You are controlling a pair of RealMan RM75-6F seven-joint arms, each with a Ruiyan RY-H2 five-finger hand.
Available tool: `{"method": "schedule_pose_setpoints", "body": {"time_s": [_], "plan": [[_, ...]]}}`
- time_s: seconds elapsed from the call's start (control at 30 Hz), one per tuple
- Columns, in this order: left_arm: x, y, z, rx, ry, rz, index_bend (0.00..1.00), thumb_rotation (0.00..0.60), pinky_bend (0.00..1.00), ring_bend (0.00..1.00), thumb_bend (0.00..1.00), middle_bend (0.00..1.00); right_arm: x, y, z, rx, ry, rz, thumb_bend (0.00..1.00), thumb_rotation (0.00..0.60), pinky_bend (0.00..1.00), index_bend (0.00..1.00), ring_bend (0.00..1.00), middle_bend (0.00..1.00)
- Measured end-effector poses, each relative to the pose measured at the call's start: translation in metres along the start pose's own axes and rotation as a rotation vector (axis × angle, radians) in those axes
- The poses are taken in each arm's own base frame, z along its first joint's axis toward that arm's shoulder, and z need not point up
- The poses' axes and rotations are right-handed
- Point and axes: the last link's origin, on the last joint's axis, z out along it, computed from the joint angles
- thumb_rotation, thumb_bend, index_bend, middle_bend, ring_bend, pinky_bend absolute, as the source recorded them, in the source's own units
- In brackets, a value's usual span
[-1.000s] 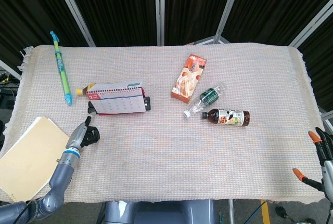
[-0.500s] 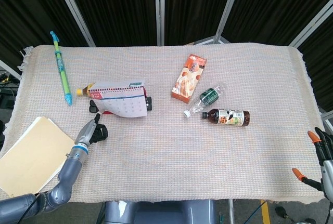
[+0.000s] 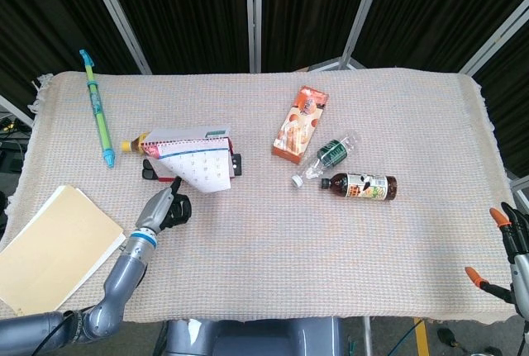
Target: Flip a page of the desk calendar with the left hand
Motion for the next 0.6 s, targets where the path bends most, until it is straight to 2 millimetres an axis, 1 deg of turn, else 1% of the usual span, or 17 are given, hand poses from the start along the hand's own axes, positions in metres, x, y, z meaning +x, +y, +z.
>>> {"method": "schedule_pose_setpoints", "body": {"time_s": [0.07,0.17,0.23,0.3,0.47,0.5,0.57,0.6], "plan": [[0.004,0.005,-0.002,-0.032,0.032,0.036,0.00,0.600,0.54,0.61,0.78,0.55,0.000,0.001,0.000,-0.003,0.001,0.000,0.07,0.600,0.00,0.00,0.00,0.00],[0.013,0.013,-0.006,-0.101,0.126,0.128,0.02,0.600,0.51,0.50,0.77,0.42,0.000,0.001,0.001,-0.005,0.000,0.000,0.07,0.600,0.00,0.00,0.00,0.00],[0.018,0.019,-0.007,-0.140,0.187,0.177,0.09,0.600,0.47,0.41,0.76,0.33,0.000,0.002,0.001,-0.007,0.000,0.000,0.07,0.600,0.00,0.00,0.00,0.00],[0.024,0.024,-0.009,-0.181,0.259,0.230,0.13,0.600,0.43,0.36,0.75,0.26,0.000,0.002,0.002,-0.009,0.000,0.000,0.07,0.600,0.00,0.00,0.00,0.00],[0.039,0.035,-0.005,-0.251,0.401,0.373,0.17,0.600,0.37,0.28,0.73,0.18,-0.001,0.005,0.005,-0.022,0.002,0.000,0.07,0.600,0.00,0.00,0.00,0.00],[0.044,0.038,-0.002,-0.259,0.428,0.417,0.17,0.600,0.34,0.25,0.71,0.14,-0.001,0.006,0.006,-0.026,0.001,0.001,0.07,0.600,0.00,0.00,0.00,0.00],[0.050,0.042,0.004,-0.263,0.460,0.480,0.14,0.600,0.25,0.17,0.63,0.06,-0.001,0.008,0.008,-0.035,0.000,0.002,0.07,0.600,0.00,0.00,0.00,0.00],[0.053,0.045,0.007,-0.261,0.474,0.520,0.10,0.600,0.21,0.12,0.57,0.02,-0.001,0.009,0.009,-0.038,0.001,0.004,0.07,0.600,0.00,0.00,0.00,0.00]]}}
